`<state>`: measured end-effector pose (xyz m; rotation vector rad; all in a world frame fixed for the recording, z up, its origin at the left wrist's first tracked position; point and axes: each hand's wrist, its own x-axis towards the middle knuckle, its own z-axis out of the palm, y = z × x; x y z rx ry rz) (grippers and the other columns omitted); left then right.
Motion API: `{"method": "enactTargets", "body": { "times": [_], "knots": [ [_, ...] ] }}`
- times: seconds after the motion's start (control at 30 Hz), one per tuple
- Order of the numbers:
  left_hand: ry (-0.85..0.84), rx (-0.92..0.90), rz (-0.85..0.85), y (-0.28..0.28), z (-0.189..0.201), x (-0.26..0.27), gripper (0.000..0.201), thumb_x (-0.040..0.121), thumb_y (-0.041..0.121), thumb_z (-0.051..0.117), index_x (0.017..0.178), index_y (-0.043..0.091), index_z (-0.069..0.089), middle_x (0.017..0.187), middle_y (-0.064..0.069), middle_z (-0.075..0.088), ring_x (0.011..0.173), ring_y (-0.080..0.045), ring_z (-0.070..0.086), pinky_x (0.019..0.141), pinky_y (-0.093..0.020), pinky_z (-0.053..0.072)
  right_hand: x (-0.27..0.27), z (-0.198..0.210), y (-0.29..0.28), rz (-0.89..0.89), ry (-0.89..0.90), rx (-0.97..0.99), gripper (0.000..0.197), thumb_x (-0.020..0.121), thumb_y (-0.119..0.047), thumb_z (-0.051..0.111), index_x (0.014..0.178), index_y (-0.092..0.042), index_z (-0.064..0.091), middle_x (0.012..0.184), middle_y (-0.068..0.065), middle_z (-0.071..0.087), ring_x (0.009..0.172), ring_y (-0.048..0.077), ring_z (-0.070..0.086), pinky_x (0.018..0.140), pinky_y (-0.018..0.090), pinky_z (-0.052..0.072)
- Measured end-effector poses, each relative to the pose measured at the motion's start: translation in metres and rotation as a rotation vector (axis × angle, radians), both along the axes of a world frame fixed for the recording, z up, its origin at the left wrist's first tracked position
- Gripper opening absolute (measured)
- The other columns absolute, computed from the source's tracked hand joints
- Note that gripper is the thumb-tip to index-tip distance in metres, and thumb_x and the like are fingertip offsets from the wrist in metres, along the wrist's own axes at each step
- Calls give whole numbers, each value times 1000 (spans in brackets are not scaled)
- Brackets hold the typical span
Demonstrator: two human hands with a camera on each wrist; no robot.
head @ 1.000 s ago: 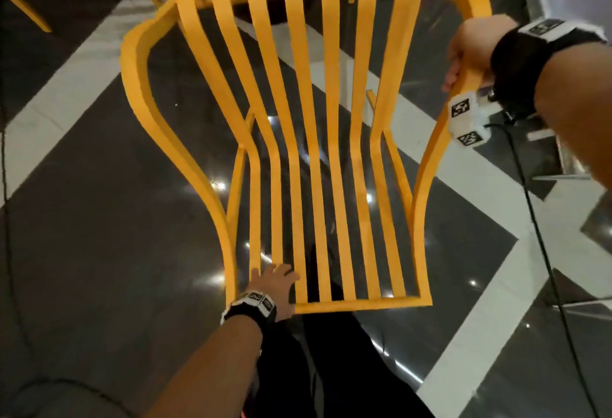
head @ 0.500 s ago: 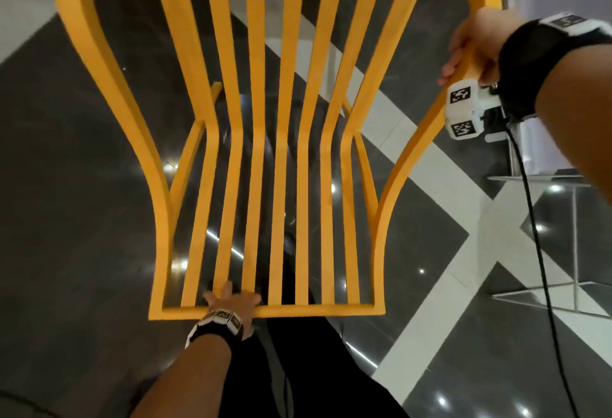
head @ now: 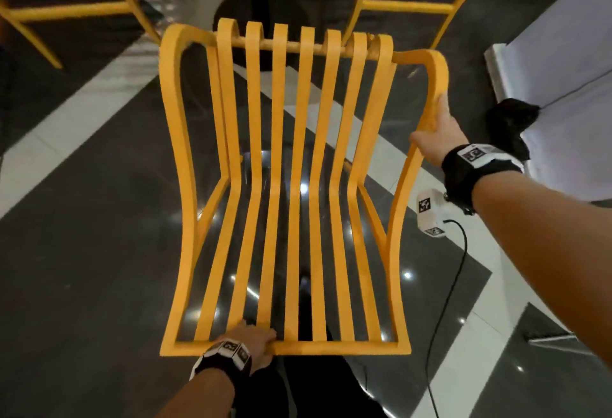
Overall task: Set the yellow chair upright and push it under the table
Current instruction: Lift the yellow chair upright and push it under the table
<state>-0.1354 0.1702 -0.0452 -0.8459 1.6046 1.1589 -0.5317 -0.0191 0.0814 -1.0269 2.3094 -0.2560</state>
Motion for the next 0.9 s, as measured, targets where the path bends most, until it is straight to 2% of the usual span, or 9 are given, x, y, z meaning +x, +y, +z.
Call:
{"method": "enactTargets", "body": {
  "times": [0.07, 0.2, 0.3, 0.37, 0.47, 0.6, 0.7, 0.8, 0.9],
  "knots": [
    [30, -53, 2, -4, 17, -9, 36, 89, 43, 51, 123, 33, 54, 123, -7, 63, 108, -31, 54, 93, -44, 45, 16, -2, 28, 175, 38, 82, 76, 92, -23, 60, 155, -22, 18, 151, 15, 37, 127, 36, 48, 96, 41, 45],
    [79, -100, -41, -31, 52, -27, 38, 88, 48, 53, 124, 35, 56, 113, -1, 62, 102, -27, 60, 84, -36, 47, 56, -7, 95, 528, -43, 437, 49, 95, -40, 53, 140, -20, 50, 148, 9, 48, 129, 30, 50, 104, 39, 43],
    [132, -210, -84, -60, 82, -37, 38, 87, 54, 52, 122, 38, 56, 109, 3, 62, 98, -24, 59, 80, -35, 46, 75, -6, 148, 678, -75, 661, 70, 80, -66, 58, 139, -29, 50, 147, 2, 49, 131, 25, 48, 105, 41, 43],
    [138, -296, -75, -80, 100, -41, 36, 86, 57, 52, 119, 42, 57, 102, 7, 61, 94, -21, 59, 78, -34, 46, 81, -1, 172, 768, -35, 728, 96, 66, -81, 57, 147, -36, 34, 152, -1, 42, 138, 27, 40, 110, 48, 37],
    [144, -398, -69, -111, 125, -48, 46, 85, 62, 48, 128, 48, 53, 112, 9, 65, 101, -19, 62, 83, -33, 47, 77, 3, 171, 823, 92, 661, 91, 77, -76, 51, 152, -42, 11, 157, -2, 34, 145, 34, 27, 114, 64, 20],
    [182, -532, 55, -151, 145, -37, 72, 79, 66, 54, 145, 49, 32, 126, 6, 57, 113, -22, 54, 90, -39, 49, 63, 12, 138, 861, 209, 490, 60, 95, -58, 38, 150, -45, 16, 152, -3, 42, 139, 33, 37, 112, 64, 22],
    [108, -638, 149, -170, 147, -14, 73, 79, 77, 45, 145, 46, 33, 146, 0, 45, 136, -34, 32, 110, -56, 31, 56, 20, 114, 816, 243, 420, 53, 96, -58, 36, 146, -47, 24, 153, -5, 40, 141, 36, 35, 112, 67, 19],
    [69, -860, 168, -183, 153, -6, 64, 81, 81, 27, 132, 46, 45, 137, 4, 56, 134, -34, 40, 111, -66, 14, 50, 31, 87, 728, 295, 370, 54, 92, -67, 32, 141, -45, 31, 155, -3, 35, 147, 38, 20, 109, 75, 14],
    [59, -878, 221, -203, 163, -12, 52, 82, 80, 29, 110, 44, 53, 109, 5, 66, 113, -30, 57, 105, -70, 22, 37, 41, 68, 640, 355, 369, 67, 83, -79, 28, 139, -44, 35, 156, 1, 33, 147, 38, 18, 108, 75, 17]
  ]
}}
